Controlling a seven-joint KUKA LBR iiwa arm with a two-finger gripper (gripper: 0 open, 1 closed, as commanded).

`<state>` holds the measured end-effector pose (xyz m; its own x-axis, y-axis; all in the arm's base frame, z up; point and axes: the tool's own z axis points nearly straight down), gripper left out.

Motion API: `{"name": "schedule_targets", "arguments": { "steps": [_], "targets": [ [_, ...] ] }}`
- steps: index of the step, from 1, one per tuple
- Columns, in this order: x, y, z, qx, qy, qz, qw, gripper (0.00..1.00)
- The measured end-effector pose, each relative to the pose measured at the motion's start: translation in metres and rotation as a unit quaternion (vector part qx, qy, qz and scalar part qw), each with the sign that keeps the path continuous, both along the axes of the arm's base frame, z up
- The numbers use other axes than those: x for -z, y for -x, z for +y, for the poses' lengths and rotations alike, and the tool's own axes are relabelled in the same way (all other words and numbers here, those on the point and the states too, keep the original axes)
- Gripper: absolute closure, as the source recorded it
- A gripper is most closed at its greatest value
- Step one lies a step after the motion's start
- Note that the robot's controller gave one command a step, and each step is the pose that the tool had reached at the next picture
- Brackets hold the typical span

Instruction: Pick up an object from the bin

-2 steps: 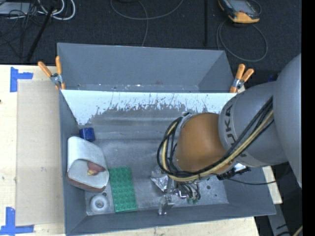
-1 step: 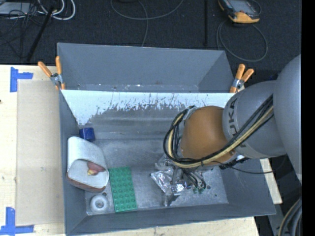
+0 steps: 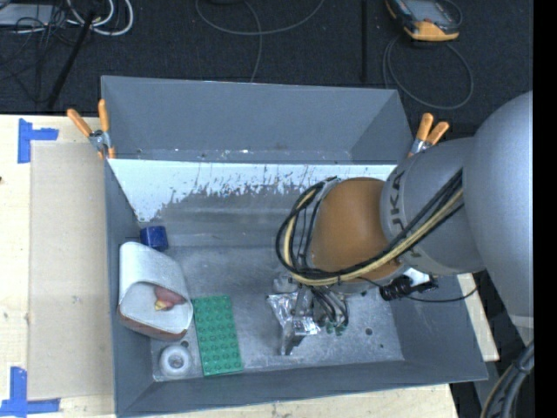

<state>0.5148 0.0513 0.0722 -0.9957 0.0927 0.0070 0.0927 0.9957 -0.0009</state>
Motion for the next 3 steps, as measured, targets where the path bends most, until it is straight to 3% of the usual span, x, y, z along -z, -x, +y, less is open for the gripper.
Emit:
{"name": "schedule_targets", "arguments": {
  "steps": [1, 2, 3],
  "targets": [
    [-0.003, -0.005, 0.001, 0.001, -0.001, -0.0085, 1.0, 1.0],
    [-0.097, -0.007, 0.001, 0.0, -0.001, -0.0072, 1.0, 1.0],
    [-0.103, -0.007, 0.001, 0.0, -0.001, -0.0036, 1.0, 1.0]
  ]
}}
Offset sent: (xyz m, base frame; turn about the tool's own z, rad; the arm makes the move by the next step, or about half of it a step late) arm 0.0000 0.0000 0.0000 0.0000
